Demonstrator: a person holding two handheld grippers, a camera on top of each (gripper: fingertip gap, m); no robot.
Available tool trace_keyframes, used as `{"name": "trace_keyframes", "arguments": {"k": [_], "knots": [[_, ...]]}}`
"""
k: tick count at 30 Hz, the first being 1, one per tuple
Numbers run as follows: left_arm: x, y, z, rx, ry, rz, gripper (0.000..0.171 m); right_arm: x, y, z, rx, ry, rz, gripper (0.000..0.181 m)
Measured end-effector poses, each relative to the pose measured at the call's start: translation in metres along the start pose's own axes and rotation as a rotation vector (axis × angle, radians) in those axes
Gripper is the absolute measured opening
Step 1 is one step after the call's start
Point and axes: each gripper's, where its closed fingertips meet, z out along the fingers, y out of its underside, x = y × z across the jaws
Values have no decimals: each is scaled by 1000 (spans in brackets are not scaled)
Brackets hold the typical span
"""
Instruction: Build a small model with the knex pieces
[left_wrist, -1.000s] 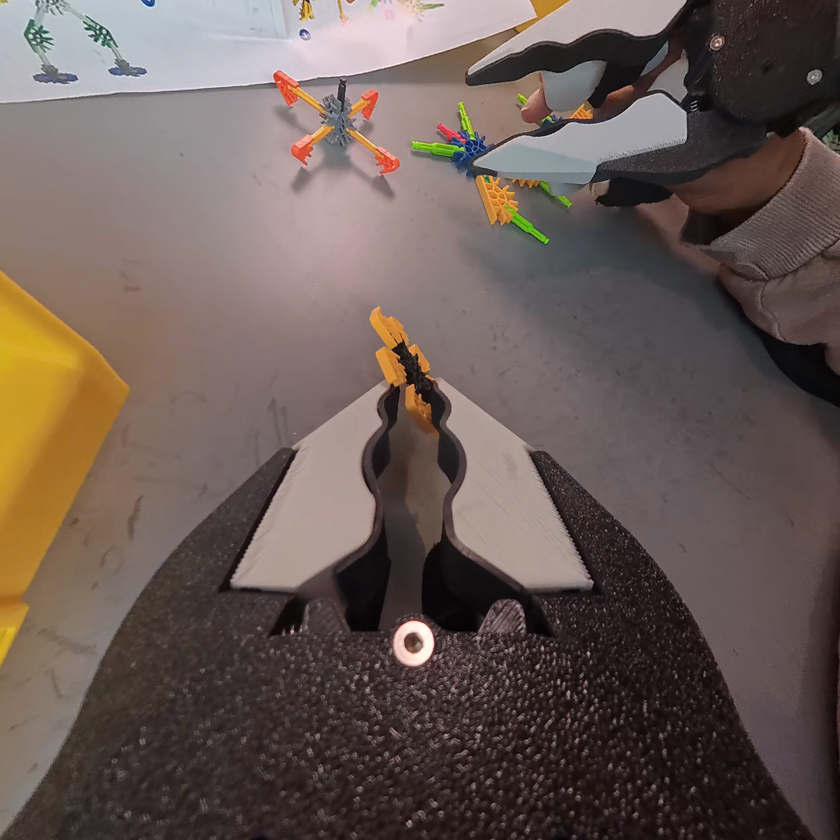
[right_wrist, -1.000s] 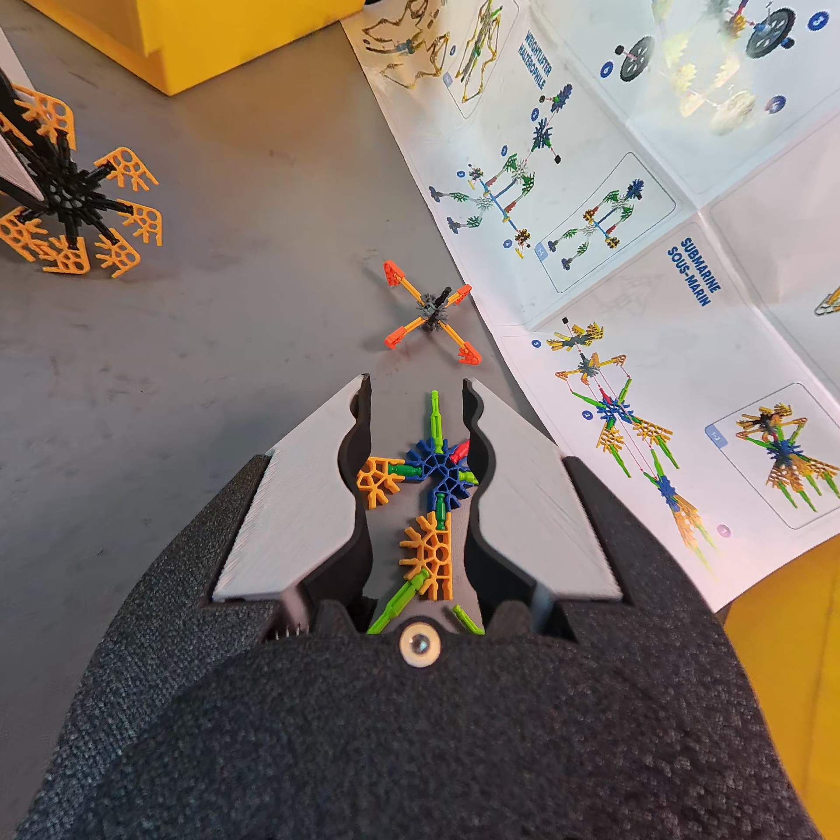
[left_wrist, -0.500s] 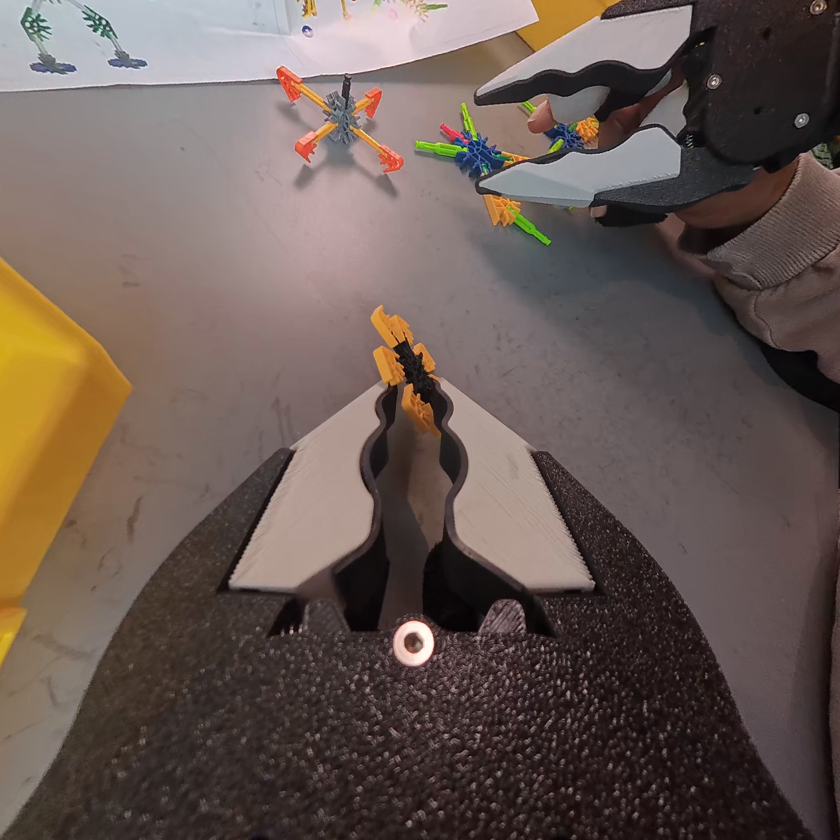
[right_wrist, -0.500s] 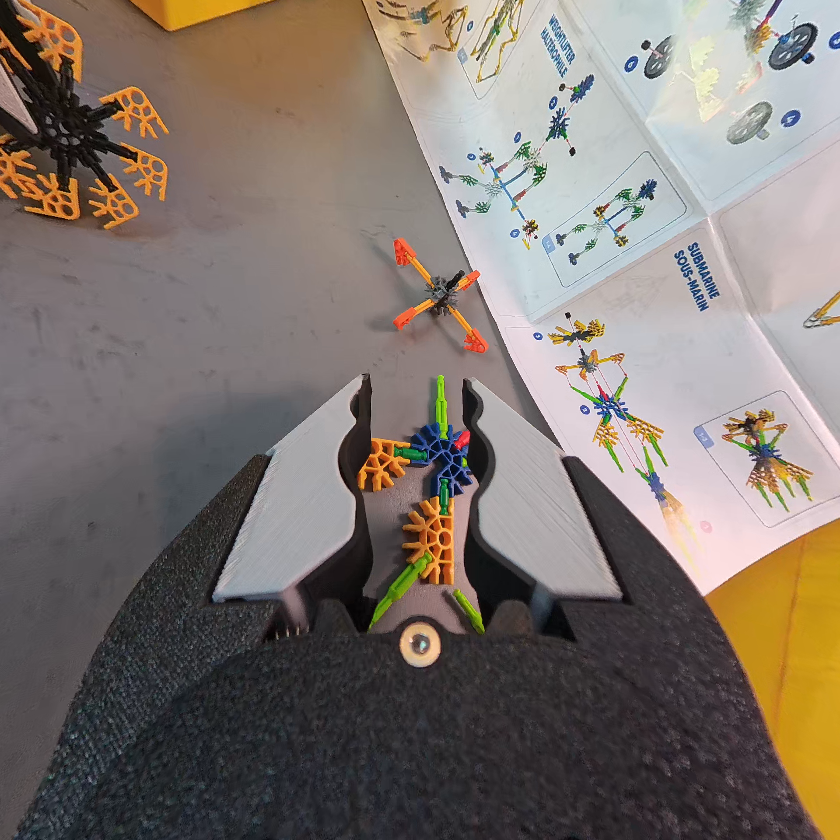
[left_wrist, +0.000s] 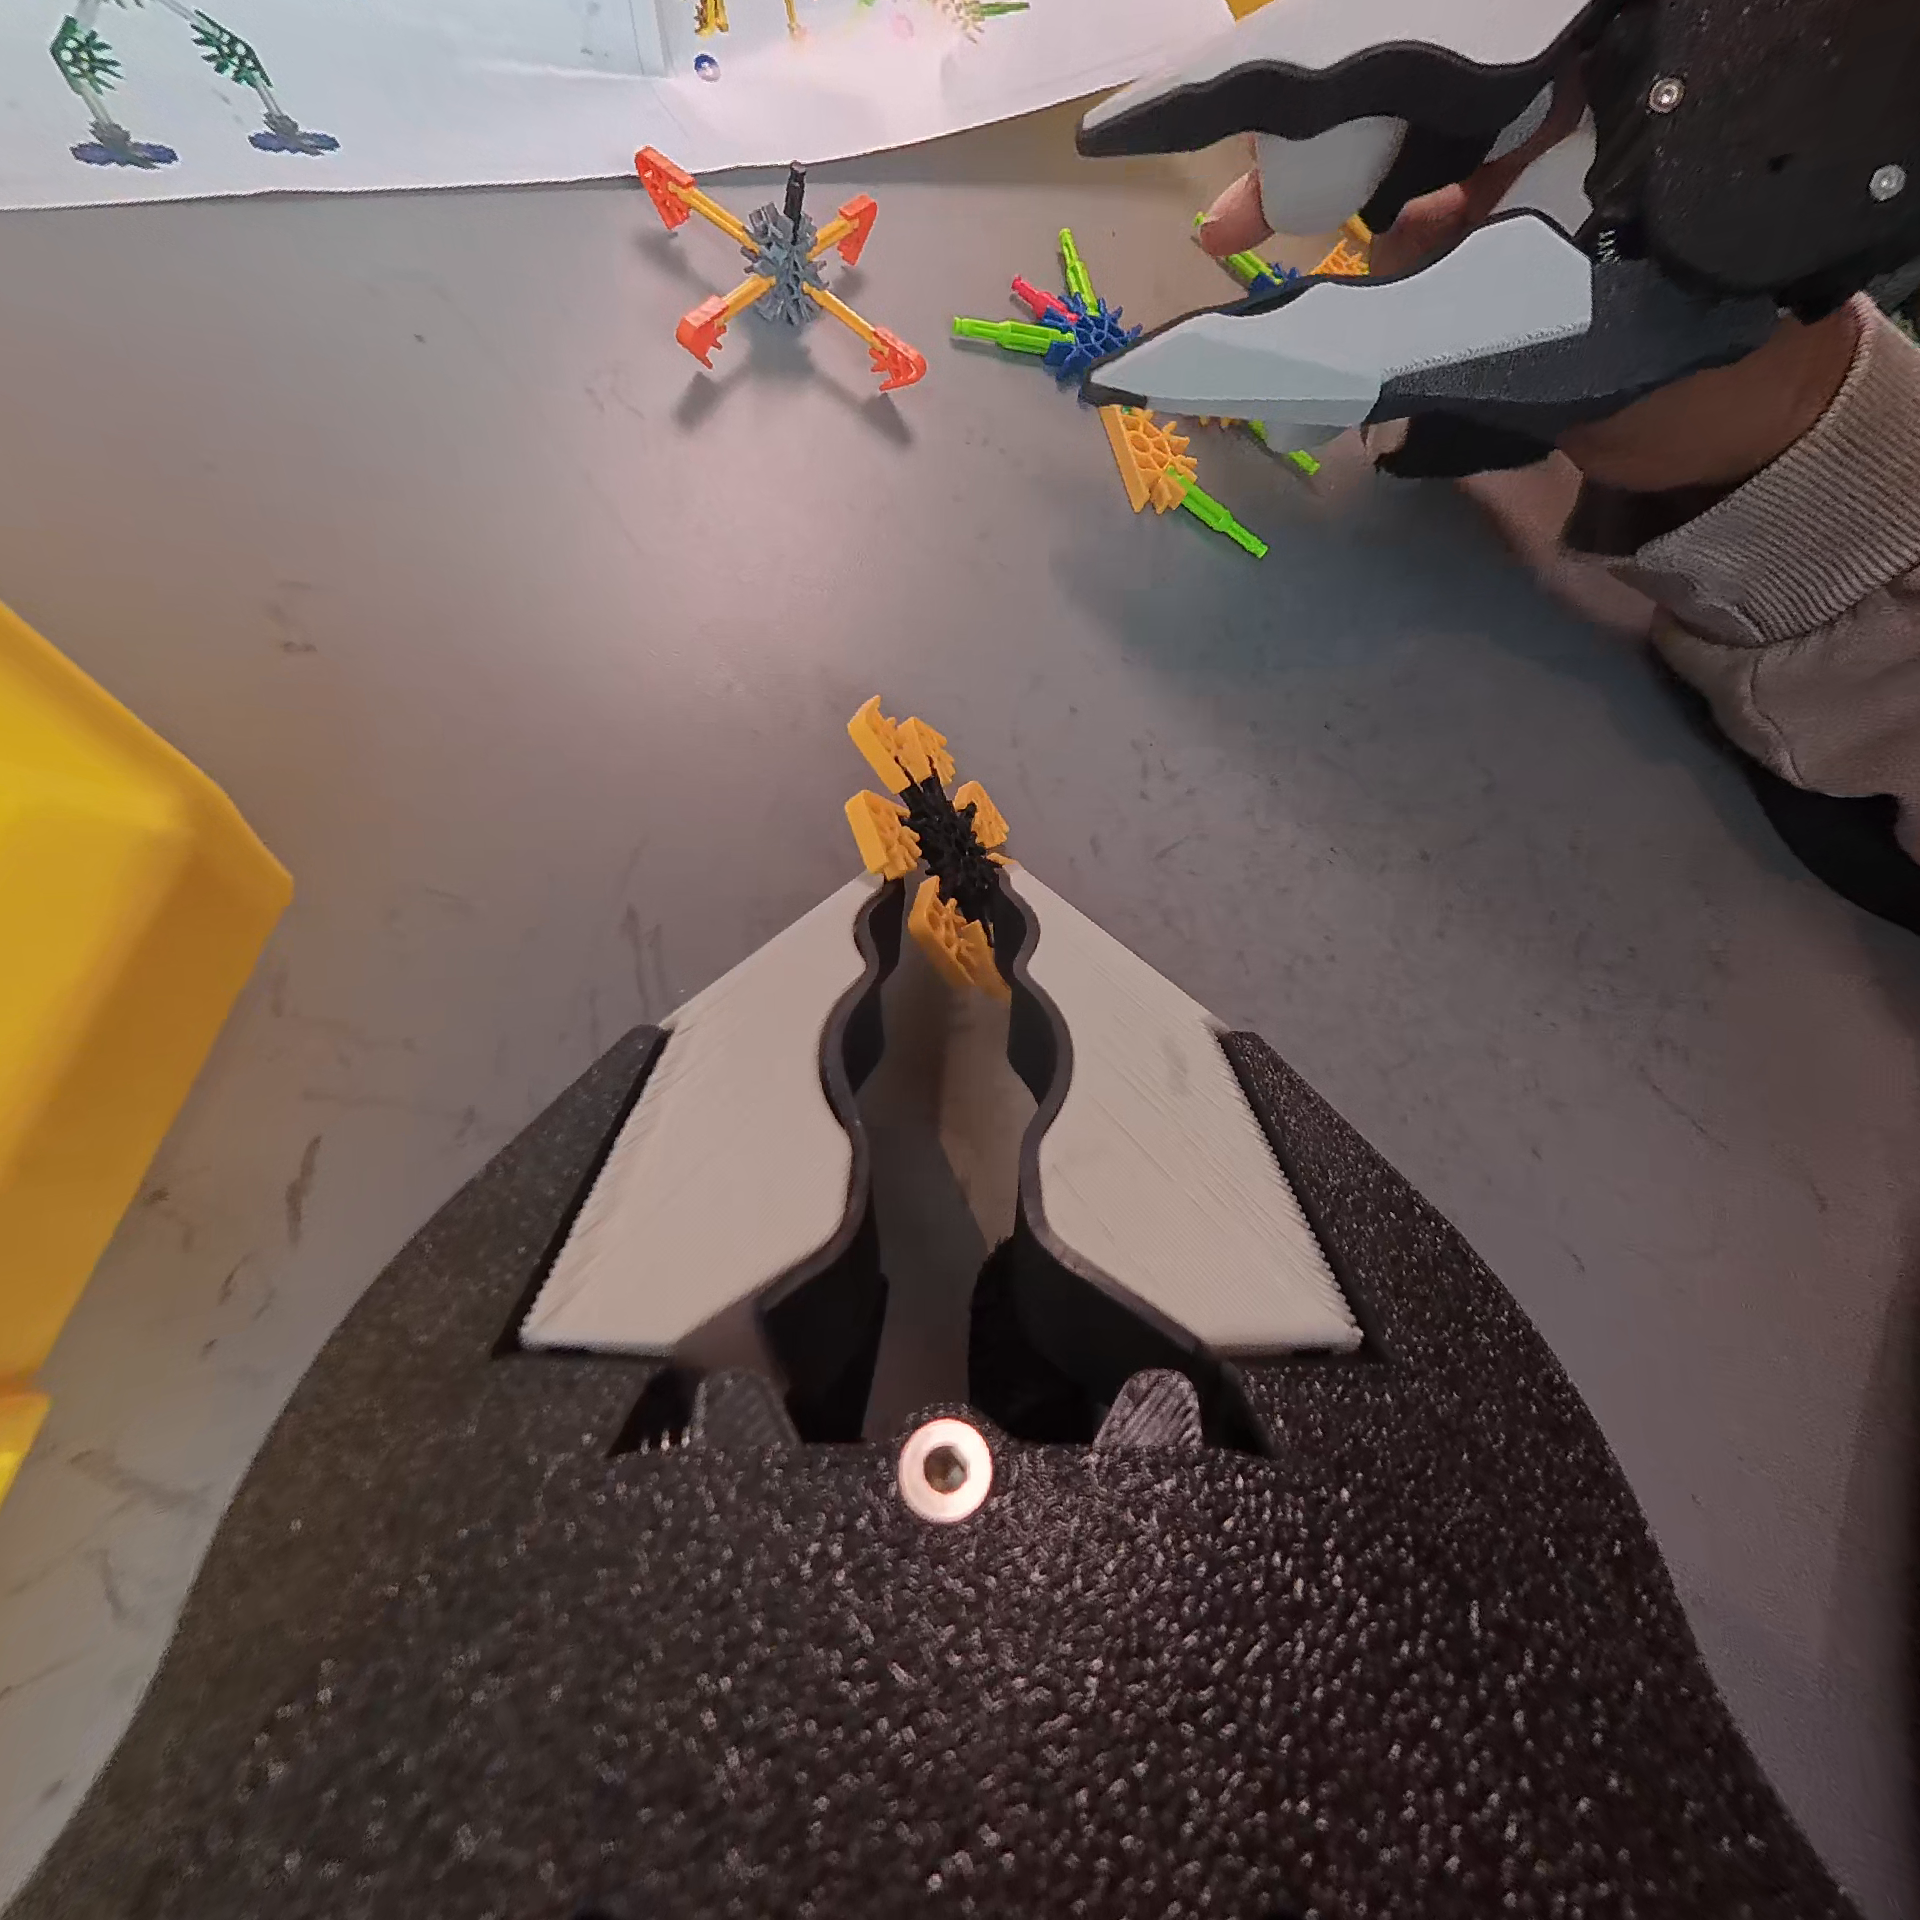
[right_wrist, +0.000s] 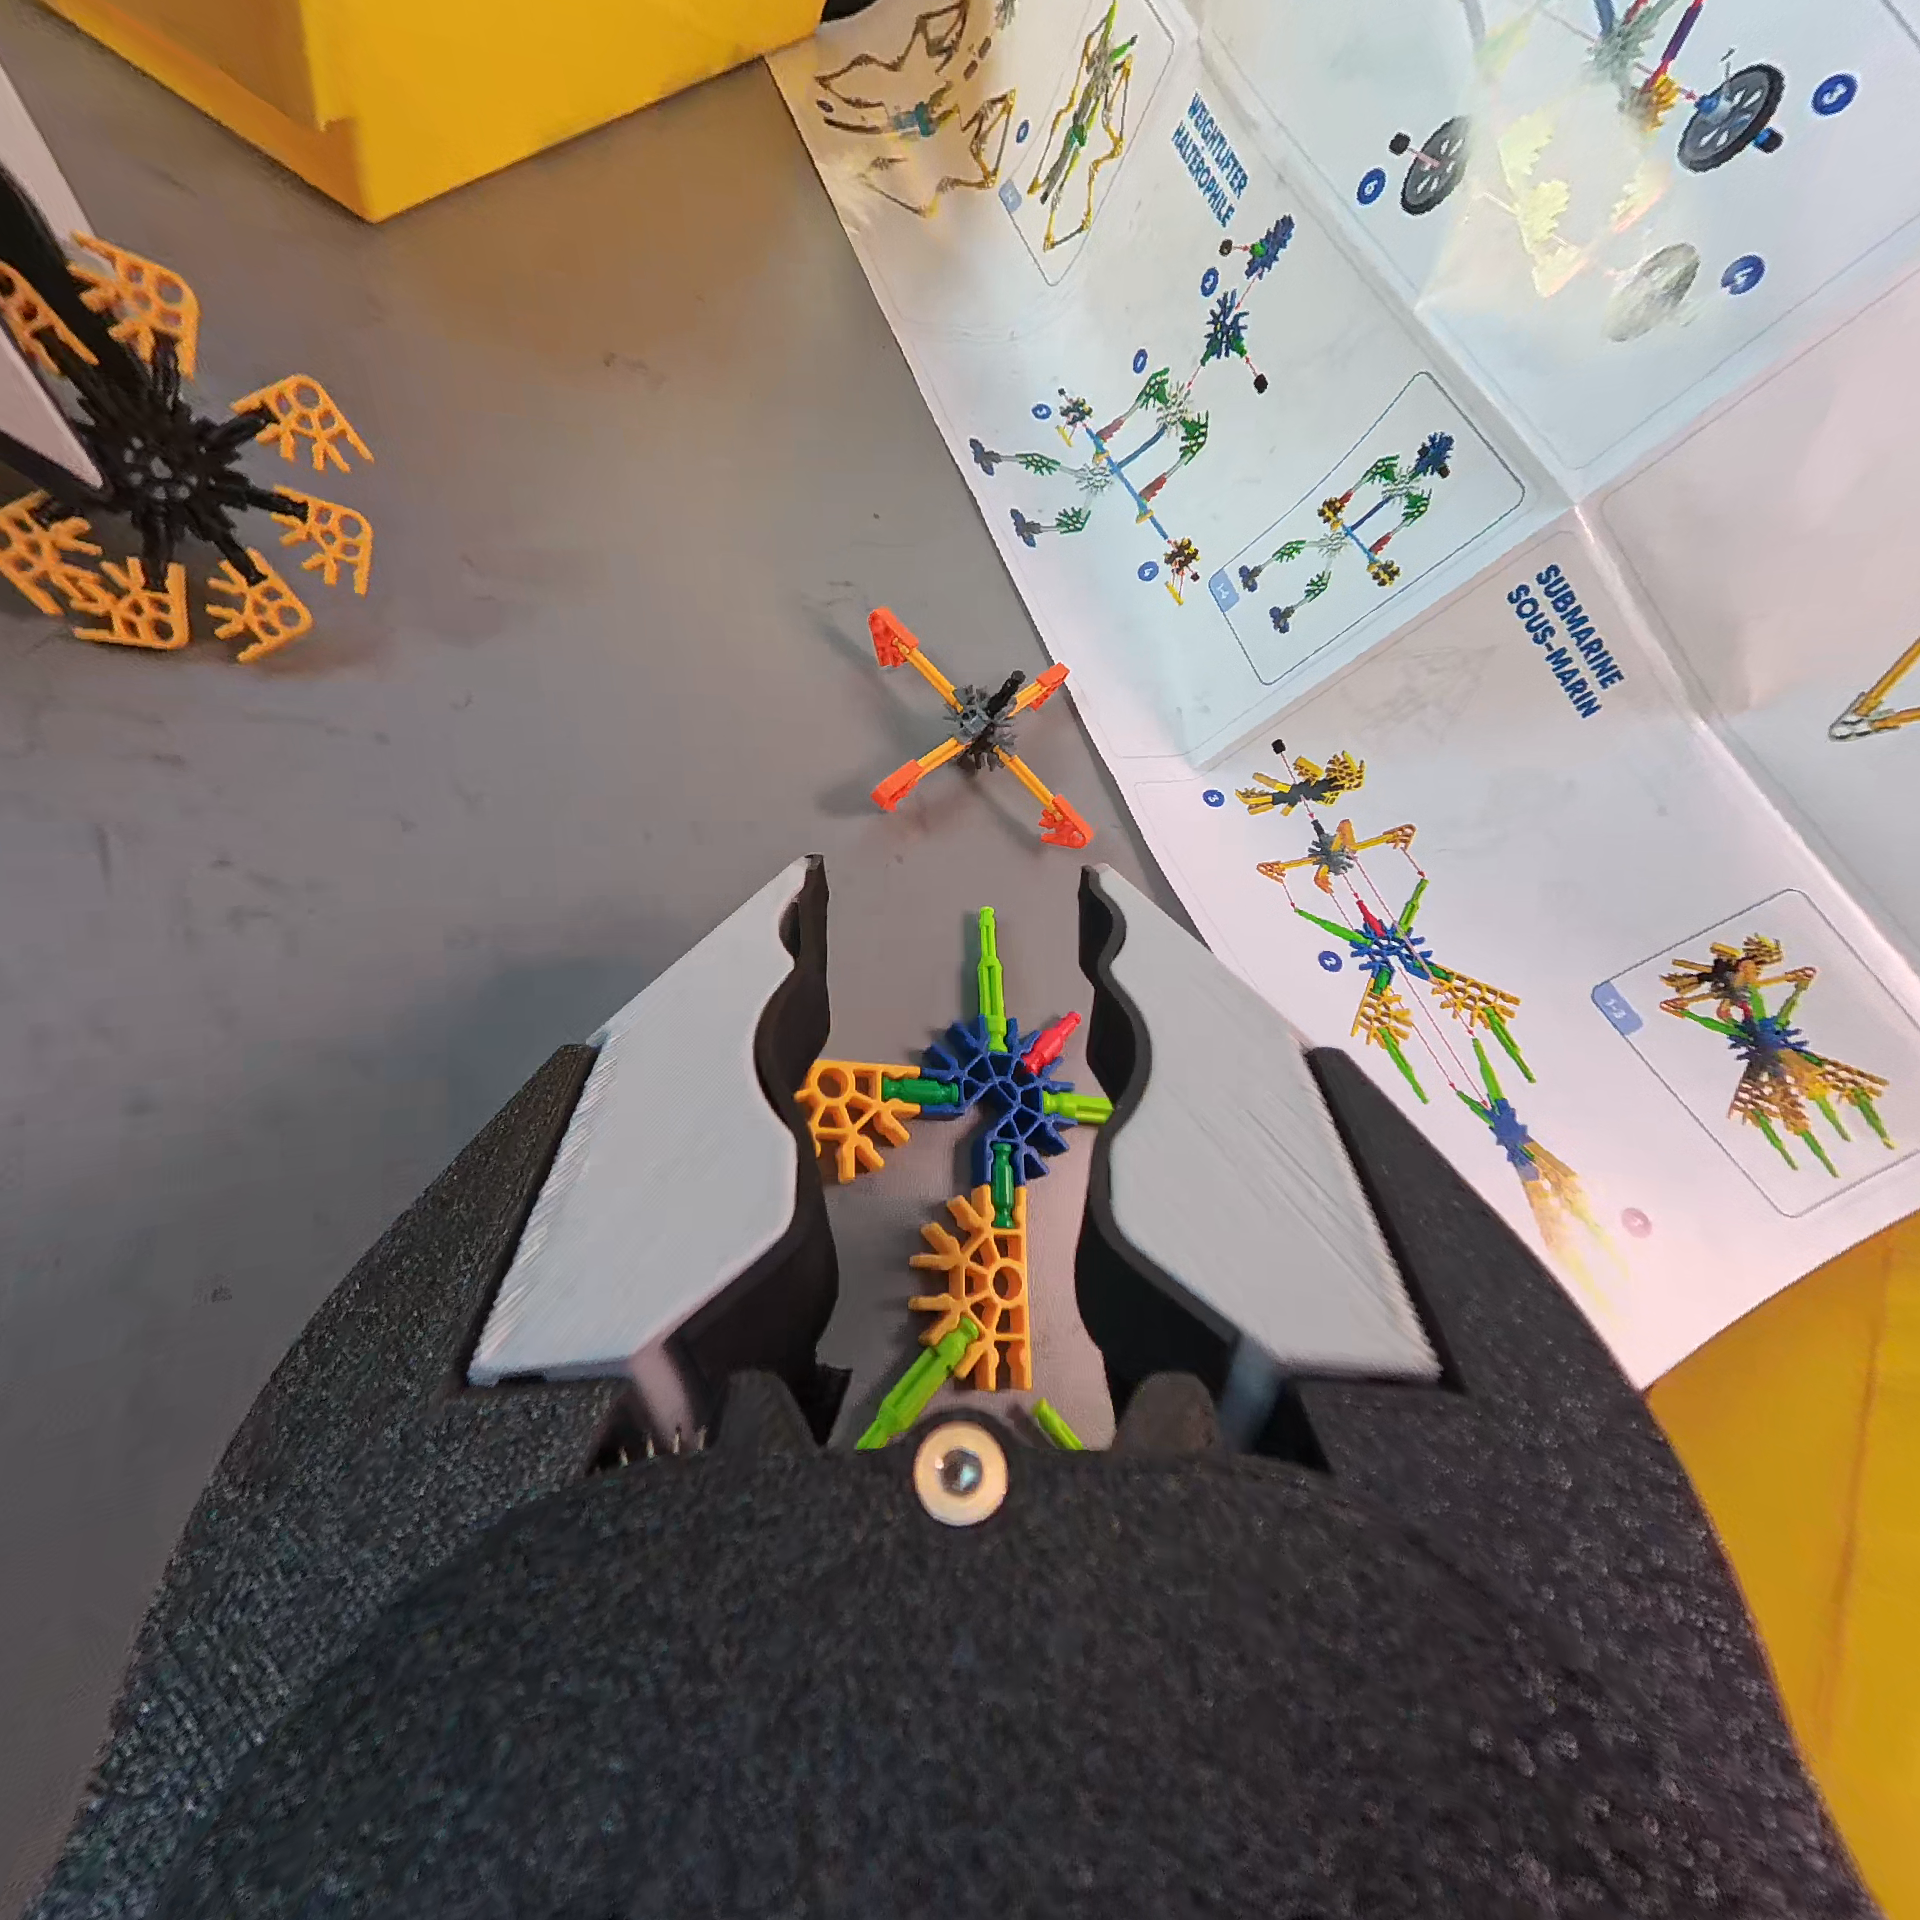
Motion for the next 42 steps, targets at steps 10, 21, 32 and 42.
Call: {"name": "trace_keyframes", "arguments": {"k": [10, 21, 32, 42], "knots": [[4, 0, 1, -2, 14, -6, 17, 8, -17, 61, -219, -121, 160, 59], [4, 1, 2, -5, 21, -9, 17, -6, -6, 68, -283, -234, 149, 14], [-10, -1, -5, 13, -6, -53, 16, -123, -14, -16, -252, -468, -42, 14], [-7, -3, -5, 23, 1, -43, 12, -133, -14, -23, -163, -400, 16, 15]]}}
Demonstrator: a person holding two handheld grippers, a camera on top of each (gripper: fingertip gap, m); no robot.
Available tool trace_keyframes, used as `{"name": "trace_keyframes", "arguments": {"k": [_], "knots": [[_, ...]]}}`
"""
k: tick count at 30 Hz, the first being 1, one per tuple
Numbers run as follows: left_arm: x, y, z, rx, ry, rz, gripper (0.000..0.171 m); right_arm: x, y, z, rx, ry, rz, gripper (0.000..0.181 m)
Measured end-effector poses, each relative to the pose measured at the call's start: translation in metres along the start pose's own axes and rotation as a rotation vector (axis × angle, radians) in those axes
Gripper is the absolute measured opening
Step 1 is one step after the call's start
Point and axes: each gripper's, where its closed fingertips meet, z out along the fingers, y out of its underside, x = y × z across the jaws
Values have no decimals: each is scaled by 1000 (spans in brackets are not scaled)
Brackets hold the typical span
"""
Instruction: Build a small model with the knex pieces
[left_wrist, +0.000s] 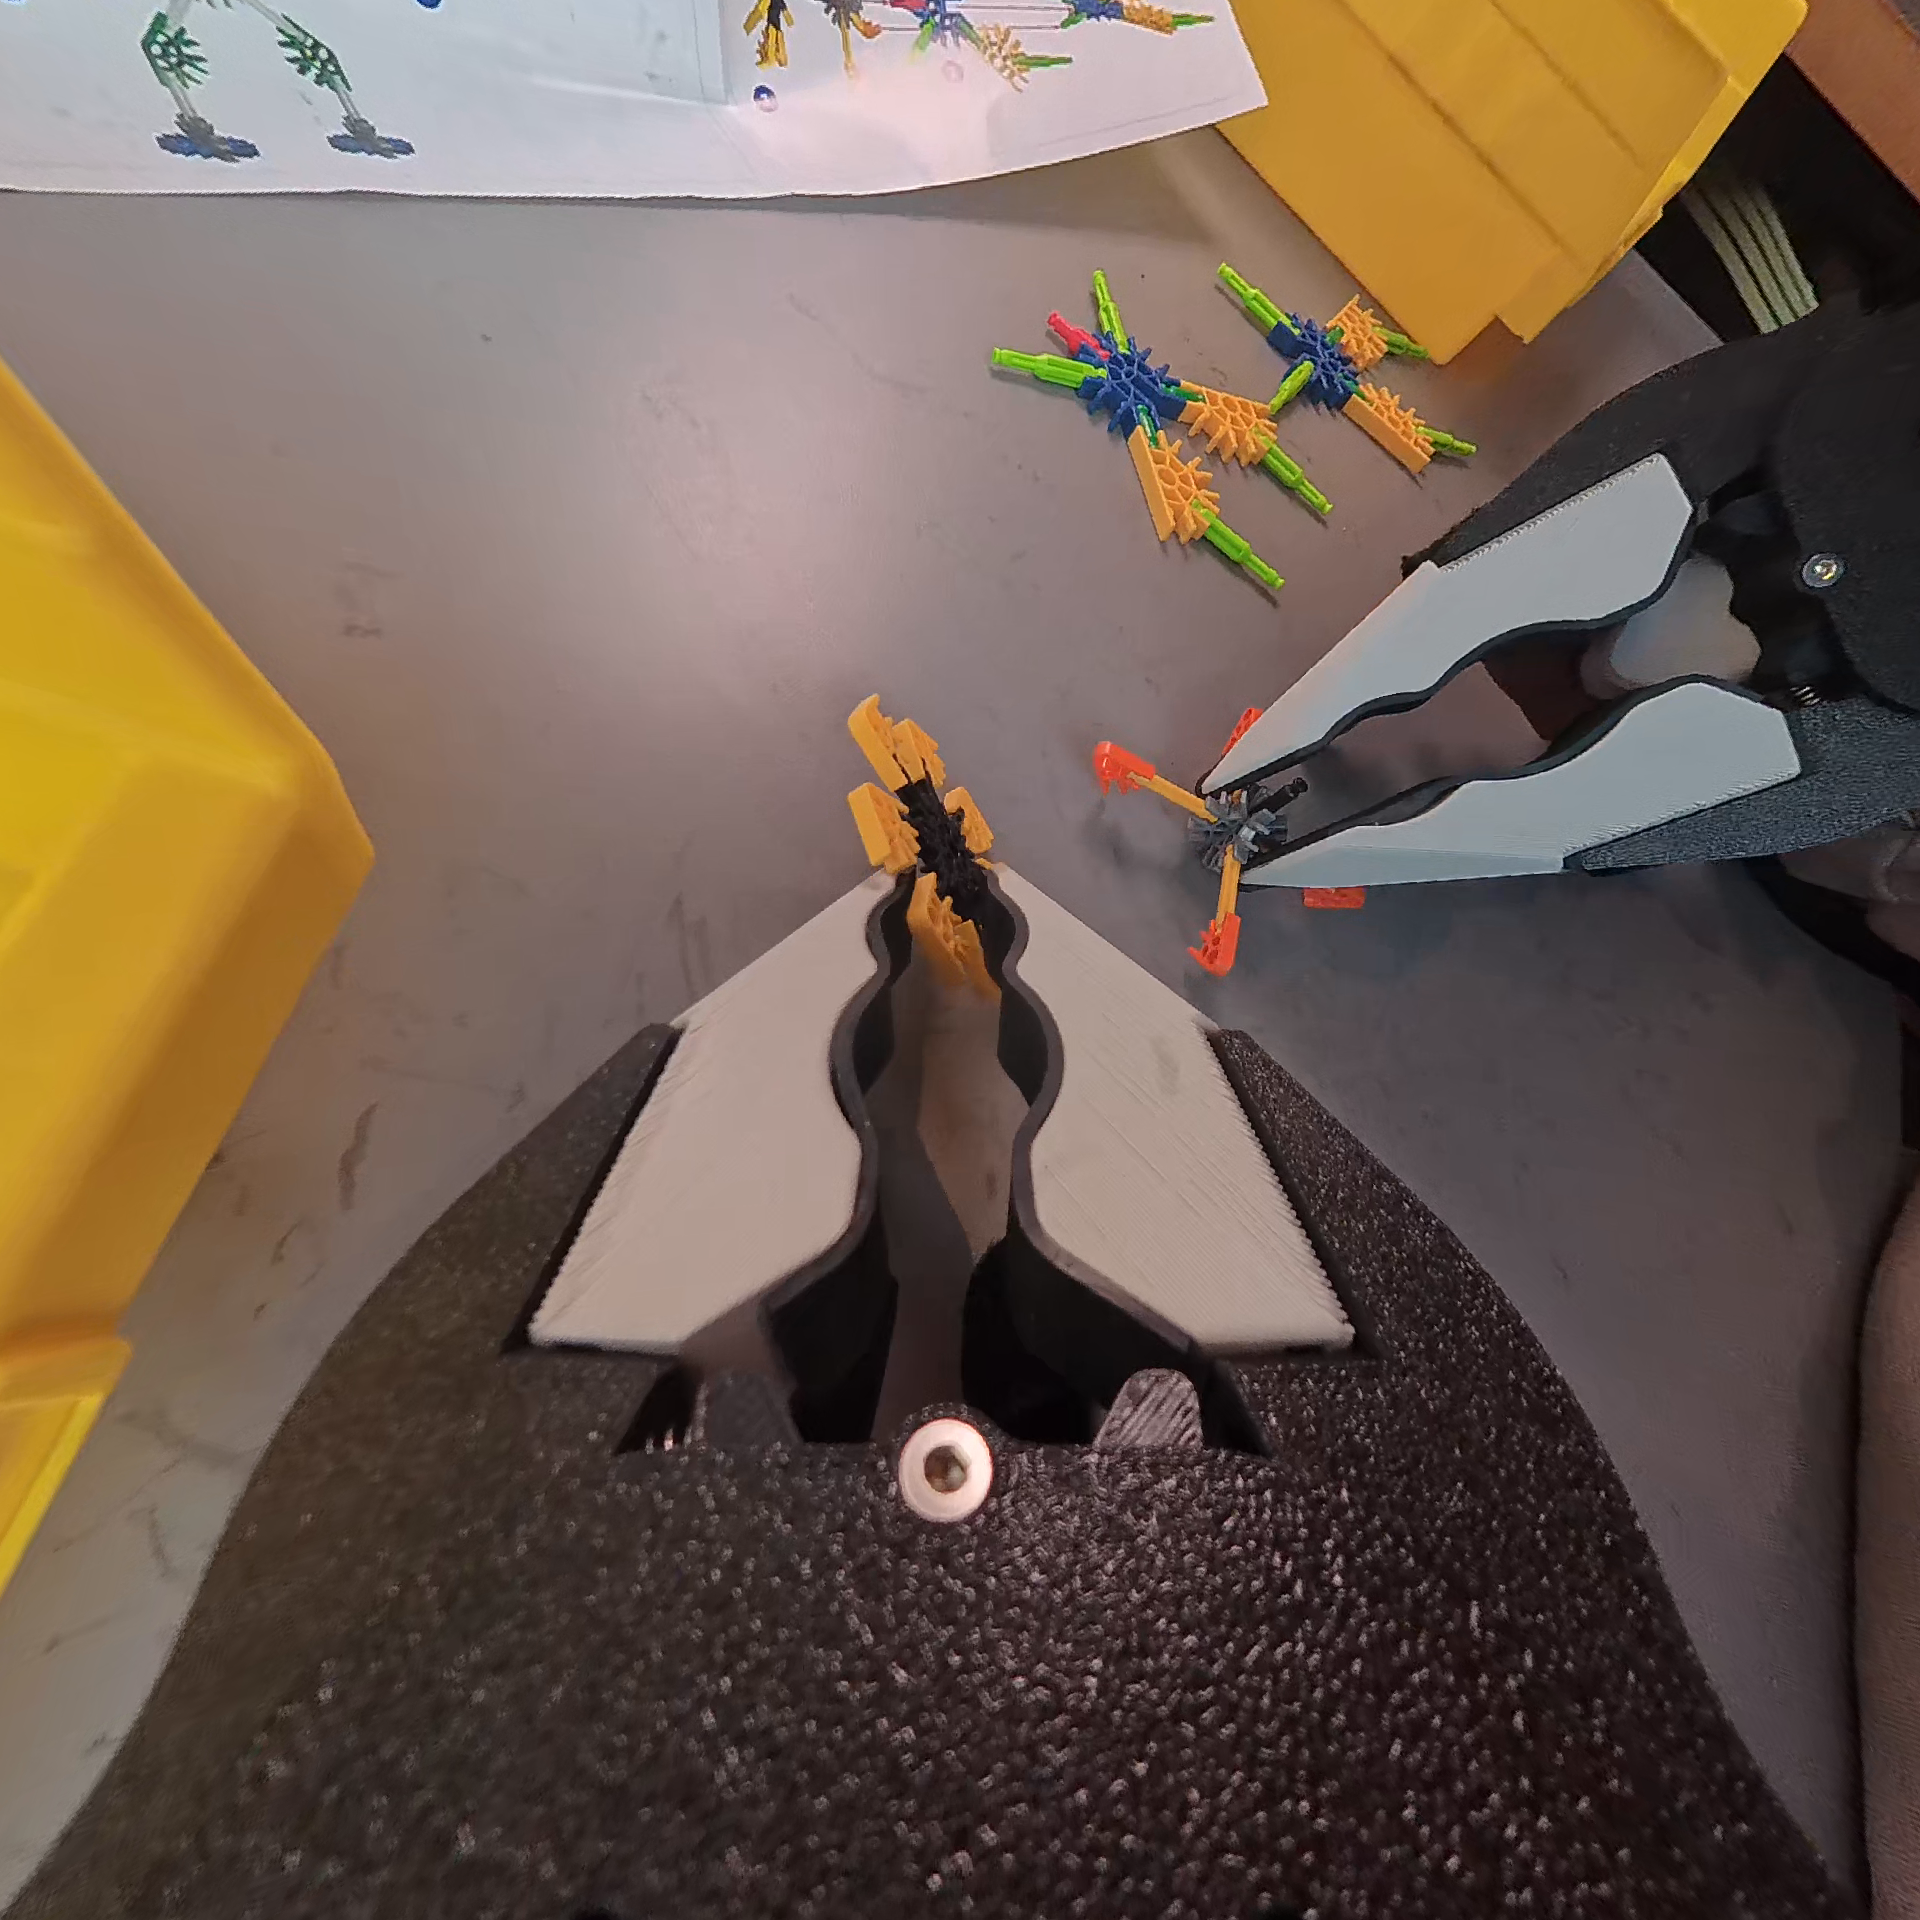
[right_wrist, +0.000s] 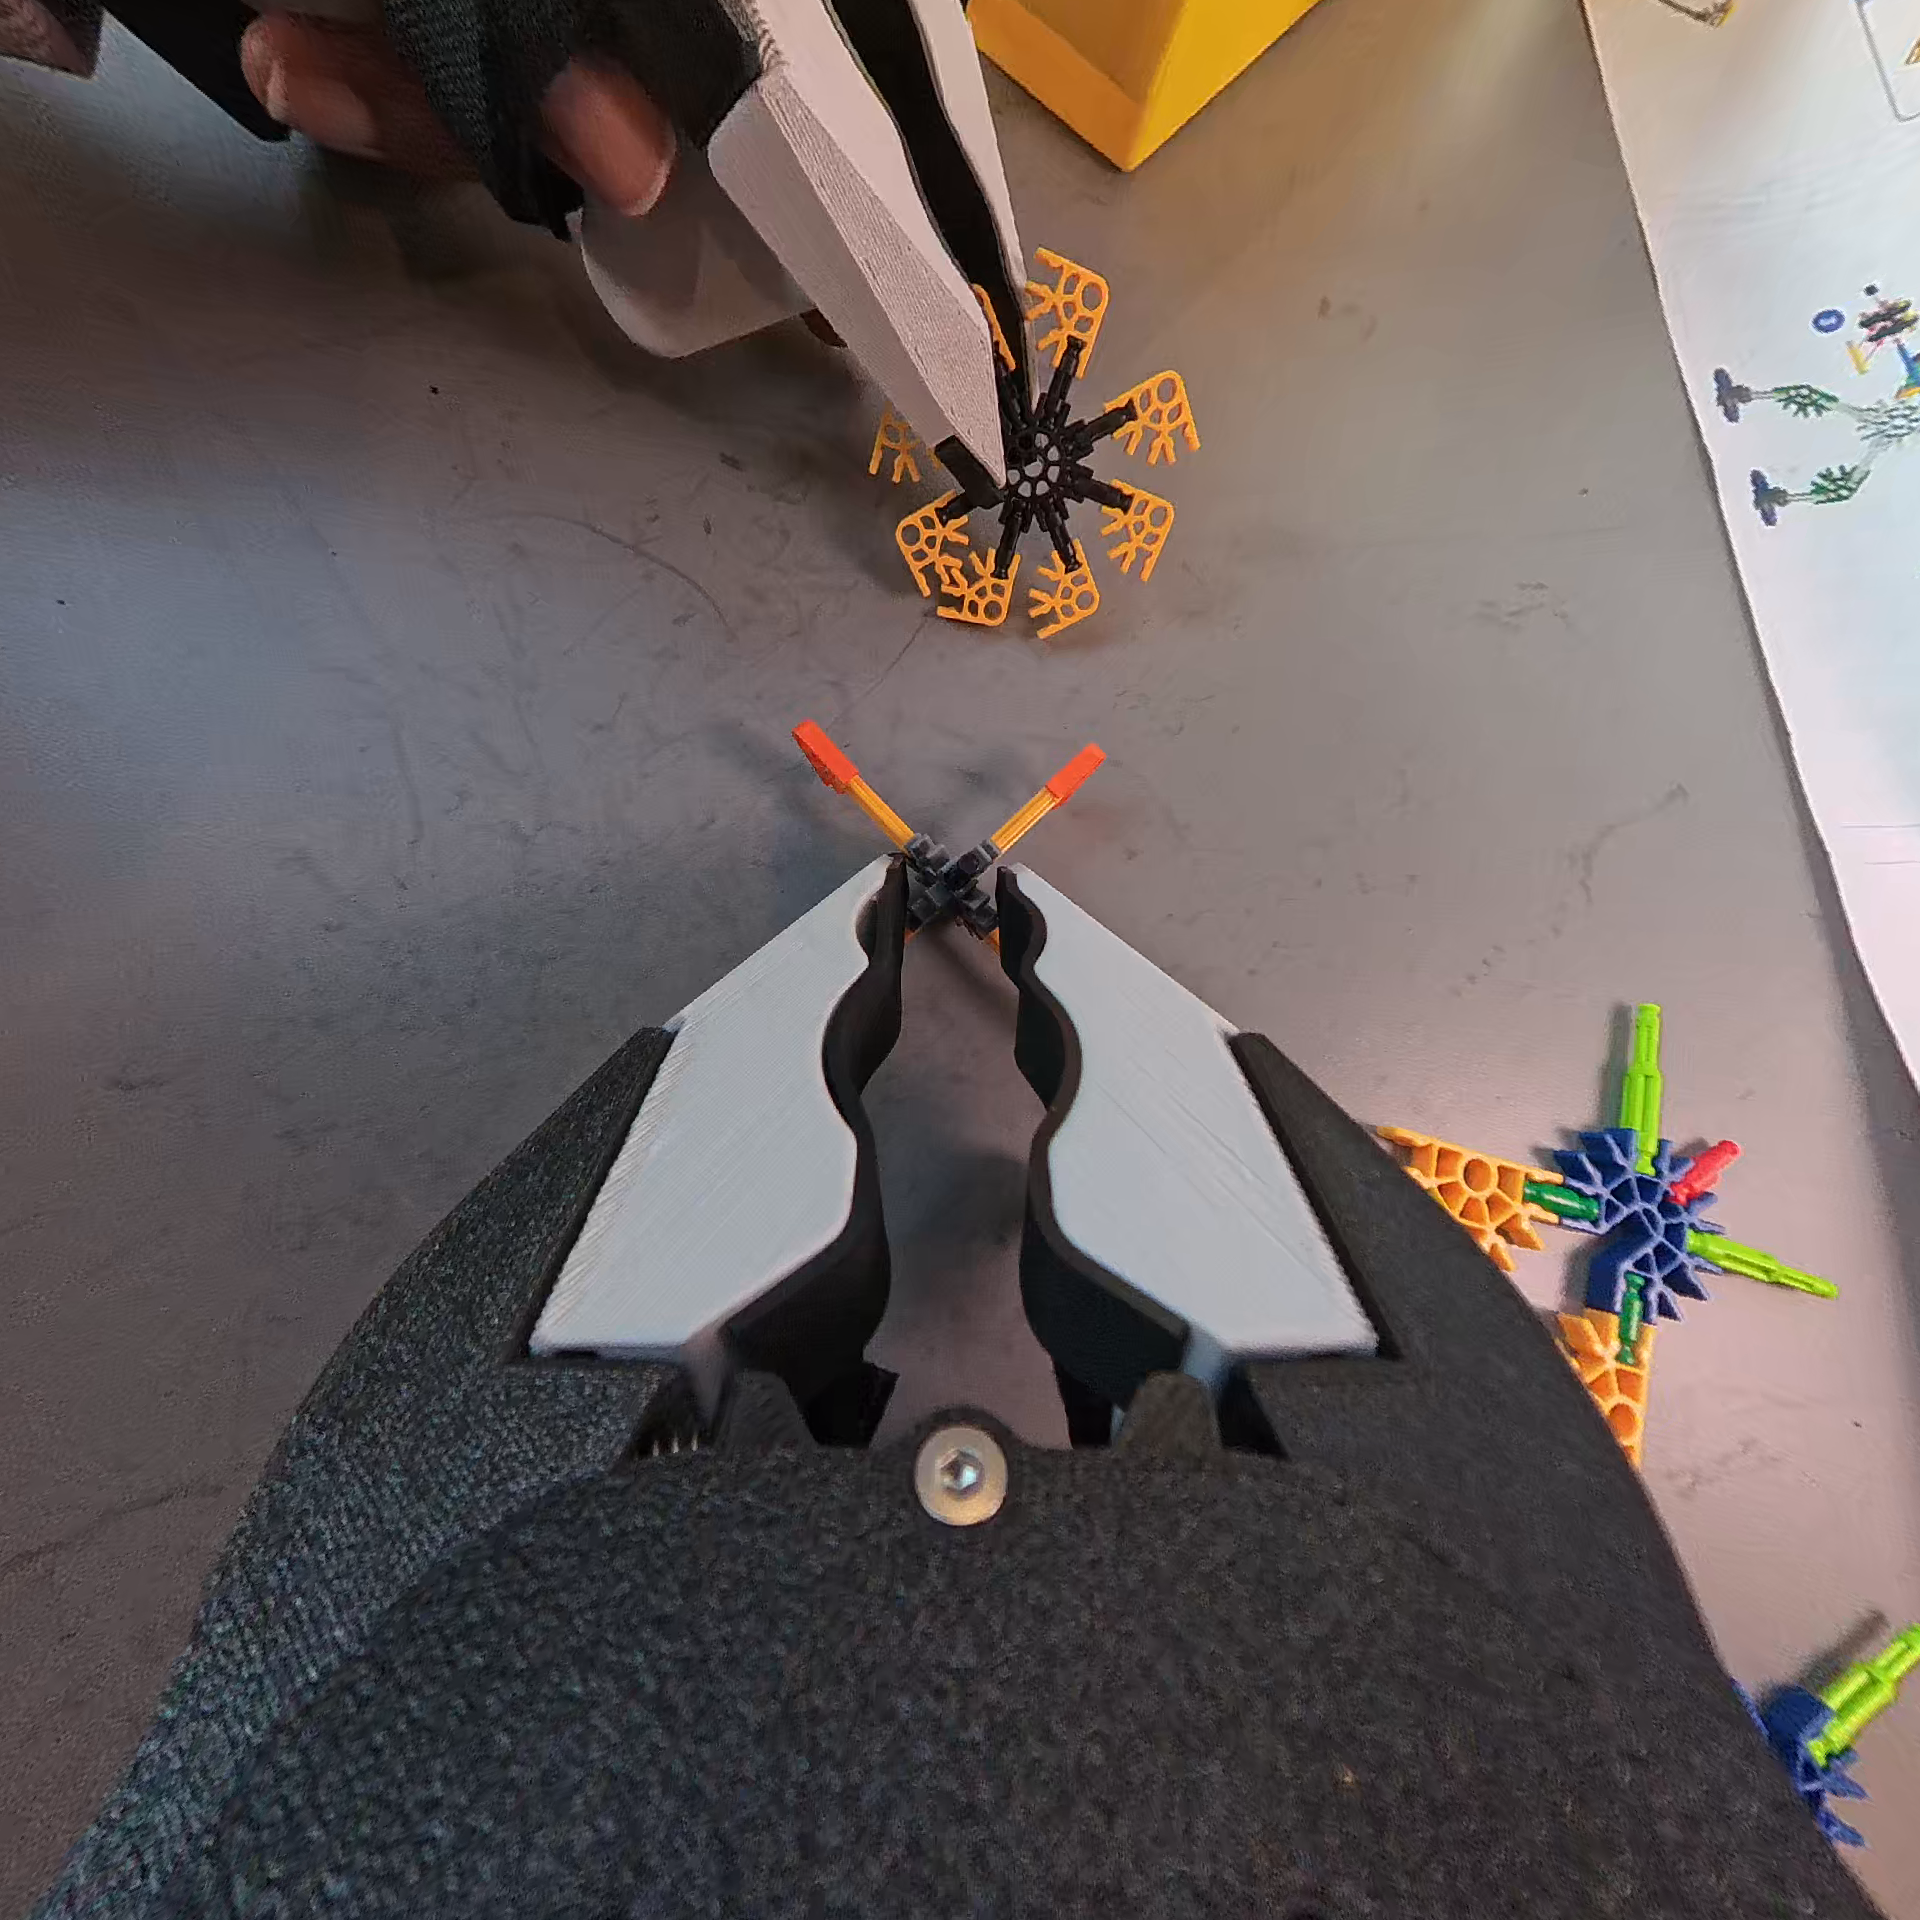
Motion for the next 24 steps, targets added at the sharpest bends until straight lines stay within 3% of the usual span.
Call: {"name": "trace_keyframes", "arguments": {"k": [7, 14, 19, 24], "knots": [[6, -4, 0, 14, 1, 32, 8, 0, 1, -2, 34, -10, -42, 31], [12, -11, -3, 44, -2, 70, 4, 0, -13, -30, 195, -140, -114, 44], [28, -19, -3, 85, -9, 183, 4, 4, 7, -21, 128, -166, -100, 42], [45, -22, 0, 105, -88, 451, 4, -2, 9, -16, 106, -170, -103, 22]]}}
